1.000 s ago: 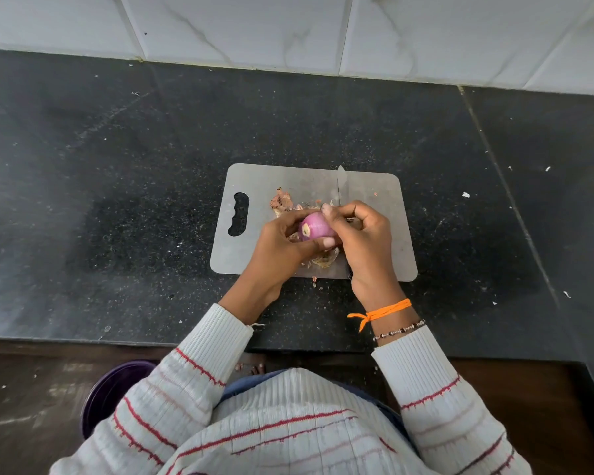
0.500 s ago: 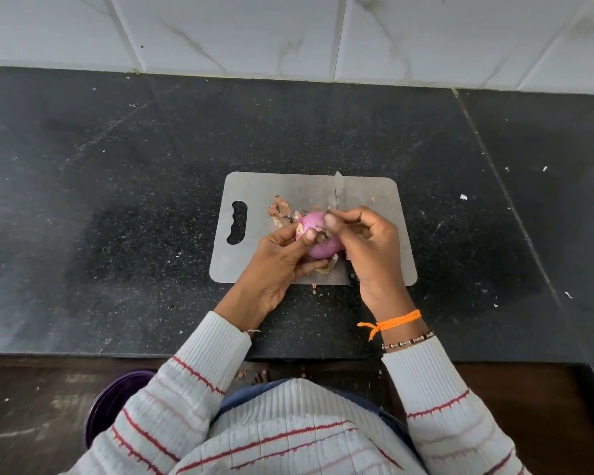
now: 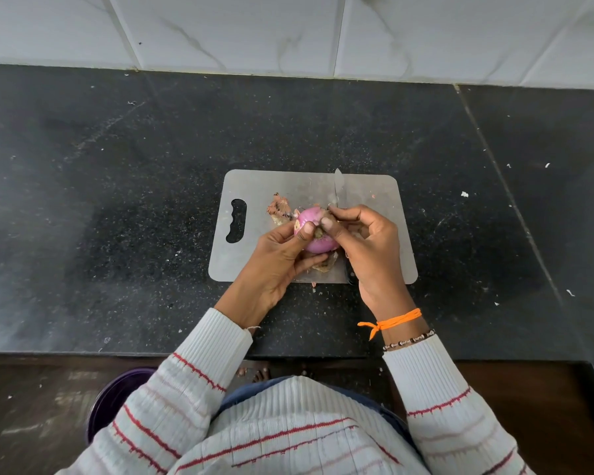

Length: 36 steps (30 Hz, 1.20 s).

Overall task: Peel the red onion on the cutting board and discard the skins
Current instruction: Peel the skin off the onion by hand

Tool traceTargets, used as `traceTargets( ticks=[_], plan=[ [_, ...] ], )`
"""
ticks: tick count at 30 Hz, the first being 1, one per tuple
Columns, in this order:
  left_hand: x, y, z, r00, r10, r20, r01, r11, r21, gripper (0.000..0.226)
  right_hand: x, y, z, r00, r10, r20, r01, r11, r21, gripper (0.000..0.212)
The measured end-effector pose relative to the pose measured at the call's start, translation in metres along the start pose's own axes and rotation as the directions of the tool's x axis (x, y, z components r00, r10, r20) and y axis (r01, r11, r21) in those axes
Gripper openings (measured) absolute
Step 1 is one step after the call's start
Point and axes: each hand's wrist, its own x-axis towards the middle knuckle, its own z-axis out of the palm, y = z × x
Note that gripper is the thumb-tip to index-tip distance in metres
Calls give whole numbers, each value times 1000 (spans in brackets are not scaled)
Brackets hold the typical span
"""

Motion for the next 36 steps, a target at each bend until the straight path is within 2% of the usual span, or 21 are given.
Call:
traceTargets(
  ticks=[5, 11, 17, 25, 32, 36],
  plan=[
    [0, 0, -1, 1000, -30, -5, 30, 999, -23, 28, 3, 2, -1, 1000, -9, -25, 9, 999, -31, 7],
    [0, -1, 0, 996, -90, 16, 91, 993, -75, 31, 5, 2, -4, 996, -60, -62, 53, 992, -113, 9],
    [1, 4, 0, 998, -68, 1, 68, 995, -73, 27, 0, -7, -17, 977, -202, 70, 213, 947, -241, 12],
    [1, 3, 4, 1000, 2, -23, -2, 1000, 12, 17, 3, -8, -18, 915, -385, 118, 400, 835, -378, 10],
    [3, 0, 2, 1000, 2, -14, -2, 1000, 30, 23, 6, -5, -19, 924, -366, 109, 379, 846, -375, 3],
    [4, -1, 1, 1000, -15, 20, 16, 998, -53, 29, 8, 2, -22, 983, -181, 33, 183, 953, -240, 8]
  ],
)
